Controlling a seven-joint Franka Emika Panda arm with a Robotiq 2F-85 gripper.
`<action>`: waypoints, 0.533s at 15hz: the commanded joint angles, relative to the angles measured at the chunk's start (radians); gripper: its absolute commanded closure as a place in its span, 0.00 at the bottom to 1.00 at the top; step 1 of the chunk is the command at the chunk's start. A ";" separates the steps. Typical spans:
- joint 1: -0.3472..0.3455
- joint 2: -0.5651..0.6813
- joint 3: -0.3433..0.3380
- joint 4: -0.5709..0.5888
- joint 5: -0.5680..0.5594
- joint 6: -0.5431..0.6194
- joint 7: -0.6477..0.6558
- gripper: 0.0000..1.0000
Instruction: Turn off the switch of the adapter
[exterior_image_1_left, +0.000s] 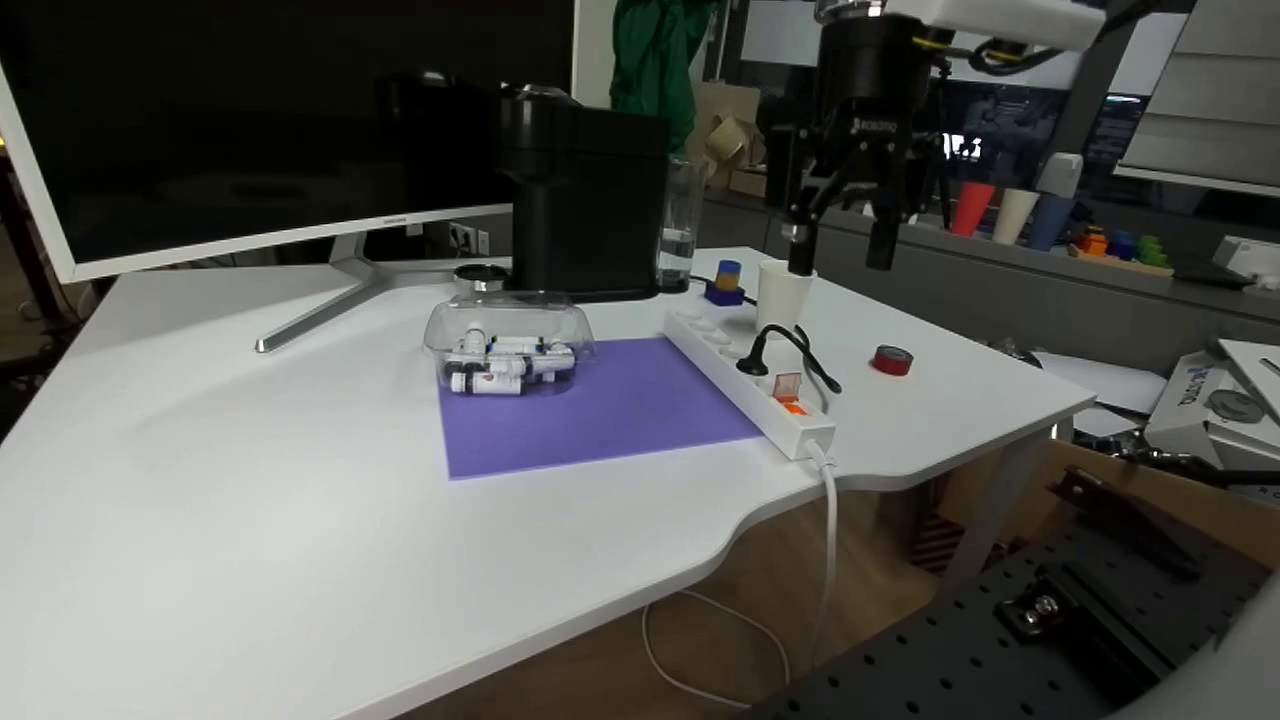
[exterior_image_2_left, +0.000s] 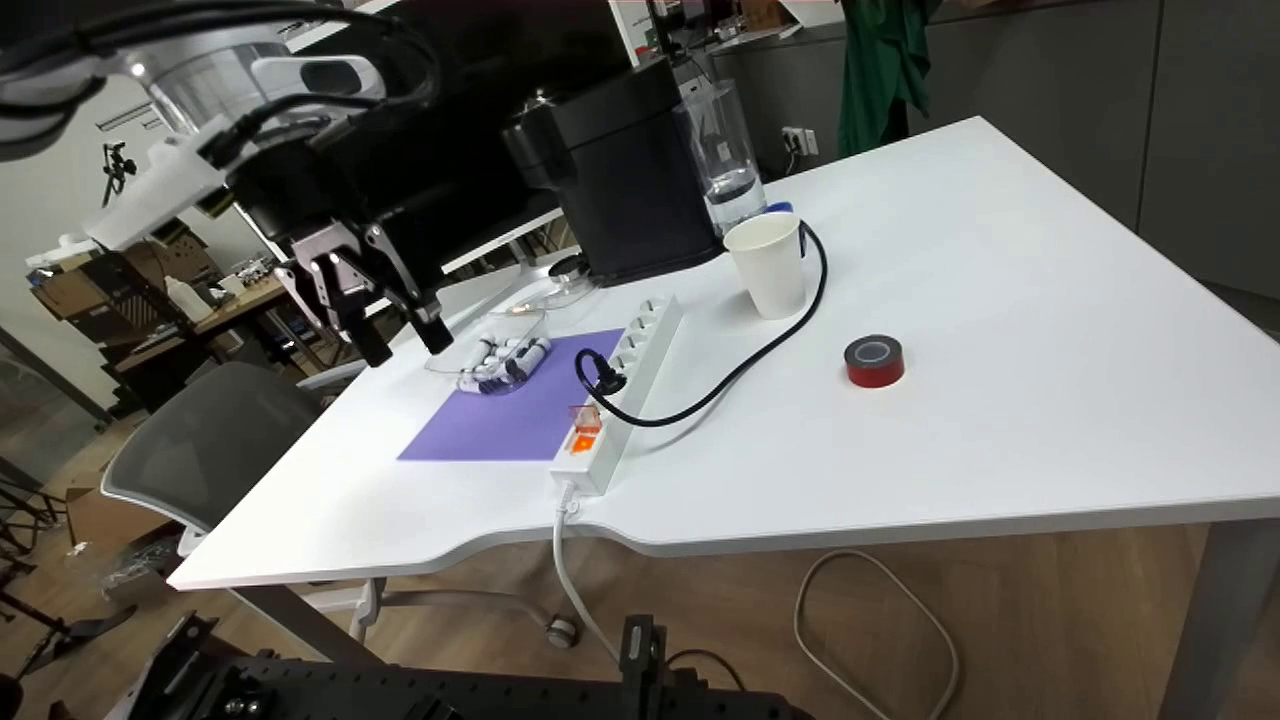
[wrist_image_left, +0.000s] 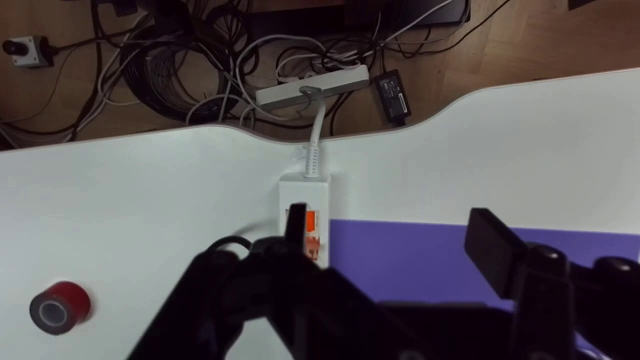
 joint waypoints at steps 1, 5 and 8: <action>-0.034 0.059 -0.040 -0.005 -0.006 0.074 0.005 0.49; -0.059 0.113 -0.068 -0.005 -0.003 0.159 0.004 0.75; -0.056 0.115 -0.070 -0.004 0.004 0.153 -0.001 0.70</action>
